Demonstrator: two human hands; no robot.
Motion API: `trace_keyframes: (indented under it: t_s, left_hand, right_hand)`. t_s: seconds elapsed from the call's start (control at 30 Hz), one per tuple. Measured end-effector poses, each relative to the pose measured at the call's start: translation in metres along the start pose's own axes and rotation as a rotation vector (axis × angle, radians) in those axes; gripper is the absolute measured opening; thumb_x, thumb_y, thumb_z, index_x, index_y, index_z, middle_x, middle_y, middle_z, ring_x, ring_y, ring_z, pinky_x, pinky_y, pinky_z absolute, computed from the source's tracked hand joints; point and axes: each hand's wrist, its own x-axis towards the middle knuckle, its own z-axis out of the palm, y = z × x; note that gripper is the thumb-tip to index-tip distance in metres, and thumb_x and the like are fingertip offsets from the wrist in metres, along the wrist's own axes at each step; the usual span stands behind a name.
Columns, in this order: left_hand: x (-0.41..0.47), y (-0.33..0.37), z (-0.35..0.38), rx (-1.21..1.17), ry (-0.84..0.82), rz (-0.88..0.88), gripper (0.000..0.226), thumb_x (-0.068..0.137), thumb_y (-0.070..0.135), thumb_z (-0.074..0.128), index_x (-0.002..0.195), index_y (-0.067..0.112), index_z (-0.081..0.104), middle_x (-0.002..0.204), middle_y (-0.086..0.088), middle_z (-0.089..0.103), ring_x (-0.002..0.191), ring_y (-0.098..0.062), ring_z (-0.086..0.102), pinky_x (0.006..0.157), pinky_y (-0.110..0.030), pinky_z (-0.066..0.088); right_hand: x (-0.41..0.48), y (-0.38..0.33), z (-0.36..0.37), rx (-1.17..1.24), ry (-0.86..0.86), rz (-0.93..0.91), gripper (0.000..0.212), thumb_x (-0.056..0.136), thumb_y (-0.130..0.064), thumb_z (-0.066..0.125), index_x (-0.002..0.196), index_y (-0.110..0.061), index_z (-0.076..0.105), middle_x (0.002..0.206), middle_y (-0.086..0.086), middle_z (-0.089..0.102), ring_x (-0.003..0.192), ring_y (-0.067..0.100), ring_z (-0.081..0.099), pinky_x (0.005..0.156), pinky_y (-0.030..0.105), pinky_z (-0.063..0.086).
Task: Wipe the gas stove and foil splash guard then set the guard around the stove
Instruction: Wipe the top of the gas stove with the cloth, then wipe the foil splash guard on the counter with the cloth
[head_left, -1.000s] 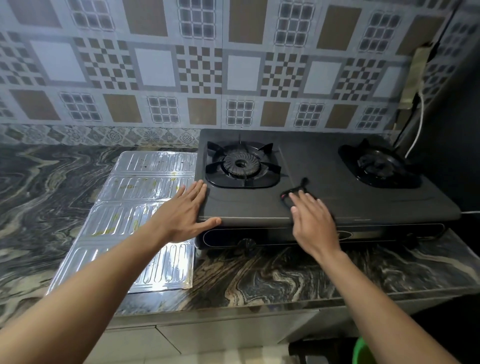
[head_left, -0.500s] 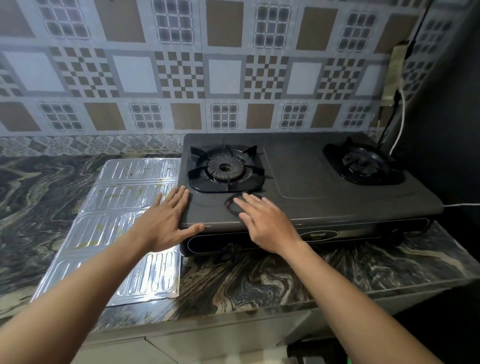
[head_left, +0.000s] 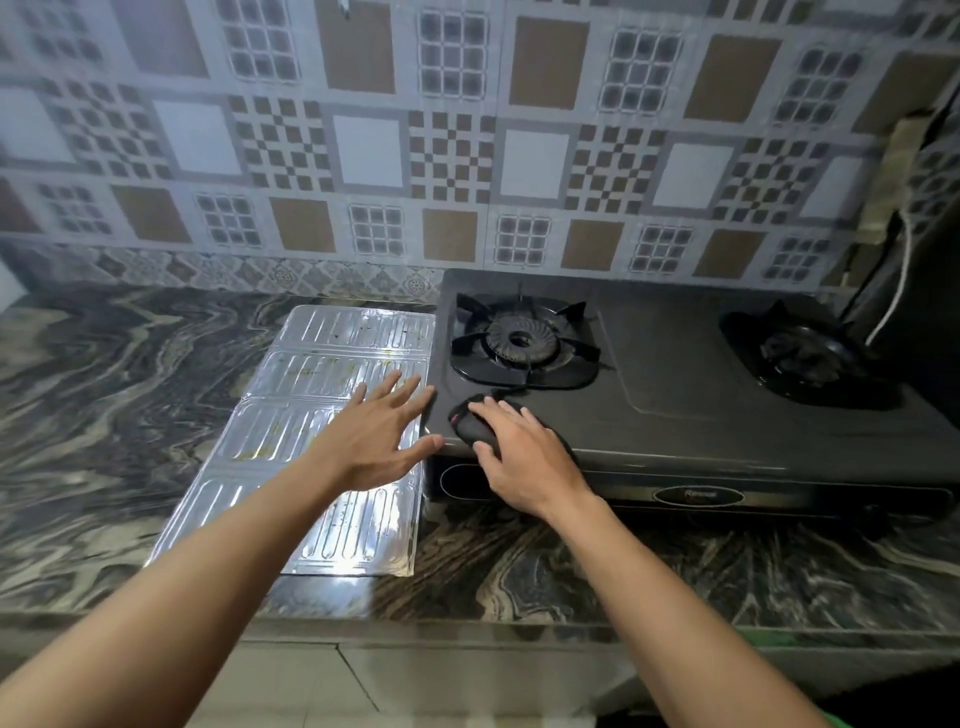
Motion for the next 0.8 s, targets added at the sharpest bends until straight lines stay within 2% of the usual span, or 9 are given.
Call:
trace_keyframes:
  t_s: [0.07, 0.13, 0.2, 0.27, 0.4, 0.53, 0.57, 0.67, 0.8]
  left_hand:
    - [0.000, 0.001, -0.002, -0.033, 0.001, -0.011, 0.088, 0.086, 0.075, 0.009, 0.158, 0.026, 0.012, 0.167, -0.004, 0.004, 0.154, -0.021, -0.002, 0.123, -0.050, 0.004]
    - [0.001, 0.004, -0.005, -0.108, 0.019, -0.029, 0.087, 0.086, 0.072, 0.010, 0.157, 0.024, 0.021, 0.166, -0.006, 0.008, 0.154, -0.022, 0.001, 0.122, -0.049, 0.007]
    - [0.003, 0.009, -0.010, -0.212, 0.054, -0.039, 0.082, 0.088, 0.068, 0.018, 0.155, 0.023, 0.031, 0.165, -0.006, 0.017, 0.153, -0.021, 0.007, 0.123, -0.046, 0.011]
    - [0.005, 0.018, -0.021, -0.327, 0.102, -0.034, 0.076, 0.089, 0.067, 0.031, 0.152, 0.025, 0.038, 0.162, -0.002, 0.028, 0.152, -0.018, 0.016, 0.123, -0.042, 0.017]
    - [0.011, 0.031, -0.050, -0.662, 0.216, -0.029, 0.056, 0.088, 0.049, 0.059, 0.139, 0.026, 0.058, 0.138, 0.003, 0.061, 0.129, -0.011, 0.054, 0.111, -0.037, 0.042]
    - [0.014, 0.033, -0.082, -0.968, 0.173, -0.067, 0.017, 0.089, 0.029, 0.068, 0.101, 0.018, 0.072, 0.096, 0.007, 0.074, 0.094, -0.005, 0.068, 0.084, -0.021, 0.050]
    - [0.013, 0.035, -0.089, -0.978, 0.181, -0.066, 0.007, 0.092, 0.022, 0.068, 0.094, 0.016, 0.071, 0.085, 0.009, 0.072, 0.083, -0.003, 0.067, 0.075, -0.015, 0.047]
    - [0.010, 0.035, -0.106, -0.998, 0.249, -0.111, 0.007, 0.094, 0.014, 0.067, 0.087, 0.012, 0.068, 0.068, 0.012, 0.067, 0.063, 0.002, 0.059, 0.061, -0.011, 0.042]
    - [0.002, 0.025, -0.125, -0.893, 0.323, -0.163, 0.002, 0.092, 0.020, 0.070, 0.091, 0.018, 0.069, 0.080, 0.005, 0.071, 0.075, -0.008, 0.066, 0.069, -0.022, 0.050]
  right_hand:
    - [0.003, -0.002, -0.005, 0.072, -0.006, 0.029, 0.043, 0.096, -0.025, 0.049, 0.139, -0.028, 0.051, 0.145, 0.000, 0.053, 0.136, 0.022, 0.043, 0.112, 0.036, 0.031]
    - [0.006, 0.000, -0.010, 0.238, 0.055, 0.086, 0.030, 0.090, -0.025, 0.051, 0.116, -0.031, 0.064, 0.114, -0.006, 0.071, 0.109, 0.020, 0.062, 0.095, 0.038, 0.048]
    - [0.011, 0.001, -0.015, 0.476, 0.107, 0.151, 0.021, 0.087, -0.018, 0.055, 0.099, -0.028, 0.070, 0.089, -0.010, 0.073, 0.086, 0.012, 0.066, 0.083, 0.039, 0.053]
    - [0.015, -0.004, -0.024, 0.717, 0.115, 0.185, 0.023, 0.090, -0.005, 0.056, 0.092, -0.023, 0.071, 0.078, -0.008, 0.069, 0.072, 0.010, 0.061, 0.076, 0.035, 0.051]
    - [0.022, -0.014, -0.043, 1.131, 0.101, 0.165, 0.026, 0.093, 0.009, 0.049, 0.099, -0.008, 0.069, 0.095, 0.014, 0.068, 0.090, 0.023, 0.061, 0.088, 0.036, 0.048]
    - [0.032, -0.014, -0.053, 1.380, 0.082, 0.191, 0.023, 0.095, 0.003, 0.050, 0.099, -0.008, 0.069, 0.097, 0.019, 0.063, 0.092, 0.029, 0.057, 0.086, 0.039, 0.046]
    - [0.036, -0.016, -0.054, 1.380, 0.083, 0.188, 0.023, 0.095, 0.003, 0.050, 0.097, -0.010, 0.069, 0.094, 0.017, 0.064, 0.090, 0.028, 0.058, 0.084, 0.037, 0.047]
    - [0.051, -0.025, -0.055, 1.222, 0.145, 0.137, 0.031, 0.093, 0.007, 0.052, 0.102, -0.018, 0.069, 0.090, 0.007, 0.068, 0.086, 0.017, 0.060, 0.083, 0.029, 0.048]
    - [0.063, -0.033, -0.069, 1.139, 0.047, -0.010, 0.054, 0.092, 0.010, 0.053, 0.129, -0.028, 0.060, 0.102, 0.001, 0.069, 0.081, 0.007, 0.063, 0.070, 0.018, 0.051]
